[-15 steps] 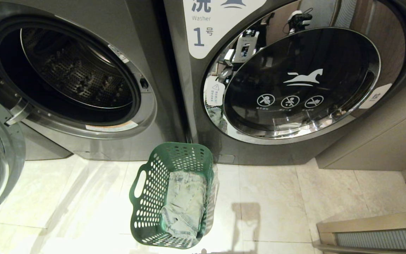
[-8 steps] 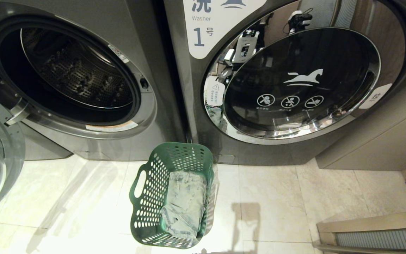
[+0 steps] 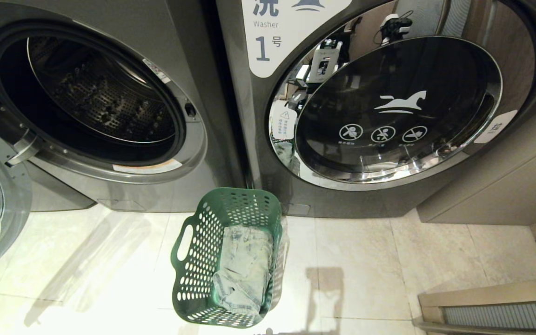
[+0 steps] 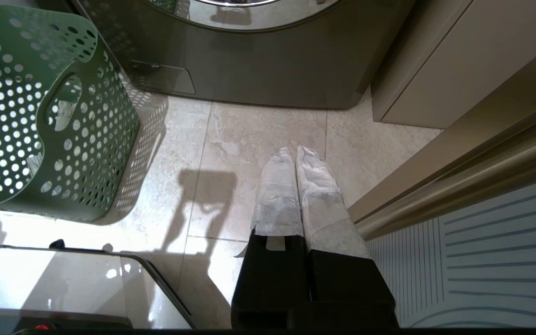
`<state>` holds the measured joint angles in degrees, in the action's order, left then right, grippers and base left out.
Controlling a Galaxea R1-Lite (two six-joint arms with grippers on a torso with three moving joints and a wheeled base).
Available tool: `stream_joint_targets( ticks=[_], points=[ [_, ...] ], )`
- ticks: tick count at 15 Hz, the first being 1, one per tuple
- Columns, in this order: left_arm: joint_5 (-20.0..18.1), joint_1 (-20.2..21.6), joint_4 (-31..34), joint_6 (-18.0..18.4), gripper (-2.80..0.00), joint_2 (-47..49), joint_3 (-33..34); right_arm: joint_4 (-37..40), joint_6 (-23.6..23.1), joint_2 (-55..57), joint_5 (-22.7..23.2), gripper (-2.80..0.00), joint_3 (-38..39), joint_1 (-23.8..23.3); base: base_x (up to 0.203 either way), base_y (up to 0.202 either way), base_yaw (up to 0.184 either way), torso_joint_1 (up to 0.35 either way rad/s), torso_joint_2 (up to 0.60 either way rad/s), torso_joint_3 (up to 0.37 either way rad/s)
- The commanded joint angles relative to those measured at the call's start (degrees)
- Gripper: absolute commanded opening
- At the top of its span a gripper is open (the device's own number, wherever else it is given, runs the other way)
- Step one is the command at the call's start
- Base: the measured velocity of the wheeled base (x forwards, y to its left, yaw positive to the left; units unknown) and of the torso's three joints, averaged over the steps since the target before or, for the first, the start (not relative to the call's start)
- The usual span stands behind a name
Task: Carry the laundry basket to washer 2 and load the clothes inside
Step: Open the lid of the washing machine, then place the clothes into the washing machine
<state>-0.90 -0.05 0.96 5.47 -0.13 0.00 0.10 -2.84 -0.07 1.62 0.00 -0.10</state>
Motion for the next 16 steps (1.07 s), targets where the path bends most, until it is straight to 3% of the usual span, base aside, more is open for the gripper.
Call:
stream_joint_targets(
  ticks=[1,6,16],
  points=[
    [-0.06,0.05,0.02,0.15,-2.80,0.05,0.09,-0.01,-0.06,0.07,0.05,-2.80,0.00,0.01,0.000,0.000,0.000,0.000,0.00,0.000],
    [0.02,-0.04,-0.08,0.21,-2.80,0.05,0.09,-0.01,-0.06,0.07,0.05,-2.80,0.00,0.01,-0.158,0.000,0.001,0.002,0.00,0.003],
    [0.11,-0.03,0.09,-0.29,-2.80,0.05,0.09,-0.01,-0.06,0.07,0.05,-2.80,0.00,0.01,0.000,0.000,0.000,0.000,0.00,0.000]
  ],
)
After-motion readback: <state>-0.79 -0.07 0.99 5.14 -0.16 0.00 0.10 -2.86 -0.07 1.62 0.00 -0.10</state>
